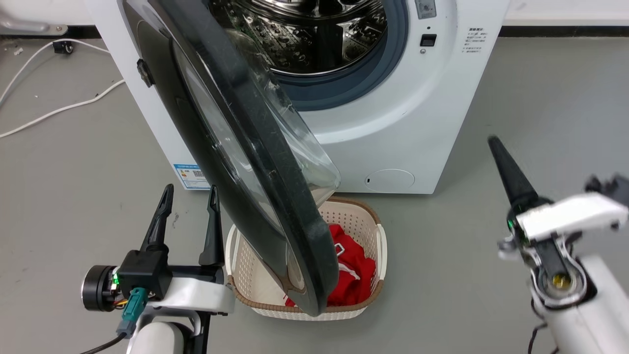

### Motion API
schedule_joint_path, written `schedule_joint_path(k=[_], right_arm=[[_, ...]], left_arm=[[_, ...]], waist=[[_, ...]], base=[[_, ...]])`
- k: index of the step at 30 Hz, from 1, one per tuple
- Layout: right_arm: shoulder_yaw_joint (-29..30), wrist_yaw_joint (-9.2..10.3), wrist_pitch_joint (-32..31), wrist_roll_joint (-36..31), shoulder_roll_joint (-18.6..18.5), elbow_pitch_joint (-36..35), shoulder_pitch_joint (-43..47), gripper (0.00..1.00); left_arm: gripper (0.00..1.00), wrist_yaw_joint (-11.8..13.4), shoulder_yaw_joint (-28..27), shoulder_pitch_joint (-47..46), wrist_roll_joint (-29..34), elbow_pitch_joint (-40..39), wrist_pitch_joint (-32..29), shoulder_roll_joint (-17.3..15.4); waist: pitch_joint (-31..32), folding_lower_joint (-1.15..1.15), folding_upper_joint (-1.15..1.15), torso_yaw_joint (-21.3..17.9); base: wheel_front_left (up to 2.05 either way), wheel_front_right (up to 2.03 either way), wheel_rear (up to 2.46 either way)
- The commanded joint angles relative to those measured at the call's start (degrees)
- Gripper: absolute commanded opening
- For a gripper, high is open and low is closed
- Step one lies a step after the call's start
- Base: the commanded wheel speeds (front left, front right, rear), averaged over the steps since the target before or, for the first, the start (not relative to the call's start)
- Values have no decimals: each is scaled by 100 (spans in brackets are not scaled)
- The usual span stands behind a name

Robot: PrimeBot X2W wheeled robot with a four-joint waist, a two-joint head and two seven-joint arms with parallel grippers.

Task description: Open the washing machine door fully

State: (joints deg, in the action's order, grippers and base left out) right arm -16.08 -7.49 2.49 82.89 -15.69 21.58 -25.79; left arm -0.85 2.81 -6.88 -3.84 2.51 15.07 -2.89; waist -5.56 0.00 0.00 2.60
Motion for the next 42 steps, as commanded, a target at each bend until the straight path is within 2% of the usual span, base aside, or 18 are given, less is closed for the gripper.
schedule_joint_path(k=[1, 6, 9, 11, 13, 16, 20, 24, 30, 42], right_arm=[[122, 0, 302, -65, 61, -87, 335, 100], [593, 0, 1092, -318, 181, -282, 1204, 100], [1060, 0, 1254, -1055, 237, -377, 1576, 100], [1671, 0, 1268, -1970, 367, -580, 1728, 100], [2183, -1, 1264, -2962, 691, -928, 1898, 100], [2700, 0, 1267, -4739, 956, -1615, 2069, 100], [2803, 0, 1266, -6443, 1219, -2397, 2237, 100], [2536, 0, 1242, -7466, 1282, -2886, 2434, 100], [2087, 1, 1174, -7839, 1285, -2883, 2763, 100], [1995, 0, 1241, -7507, 1287, -2366, 2651, 100]], left_arm=[[100, -18, -31, 90, 14, -3, 15, 1], [100, -45, -69, 163, 33, 14, 15, 2], [100, -51, -98, 191, 40, 15, 15, 3], [100, -46, -117, 200, 44, 4, 14, 2], [100, -51, -127, 196, 53, -9, 15, 2], [100, -48, -134, 197, 56, -21, 14, 2], [100, -55, -134, 178, 64, -19, 14, 2], [100, -67, -153, 135, 76, -29, 15, 2], [100, -76, -185, 92, 109, -56, 14, 2], [100, -104, -180, 98, 160, -45, 15, 2]], waist=[[50, 0, 0, -13], [145, 0, 0, -23], [185, 0, 0, -44], [191, 0, 0, -68], [185, 0, 0, -84], [171, 0, 0, -105], [158, 0, 0, -120], [135, 0, 0, -131], [110, 0, 0, -136], [77, 0, 0, -180]], base=[[0, 0, 0], [0, 0, 0], [0, 0, 0], [0, 0, 0], [0, 0, 0], [0, 0, 0], [0, 0, 0], [0, 0, 0], [0, 0, 0], [0, 0, 0]])
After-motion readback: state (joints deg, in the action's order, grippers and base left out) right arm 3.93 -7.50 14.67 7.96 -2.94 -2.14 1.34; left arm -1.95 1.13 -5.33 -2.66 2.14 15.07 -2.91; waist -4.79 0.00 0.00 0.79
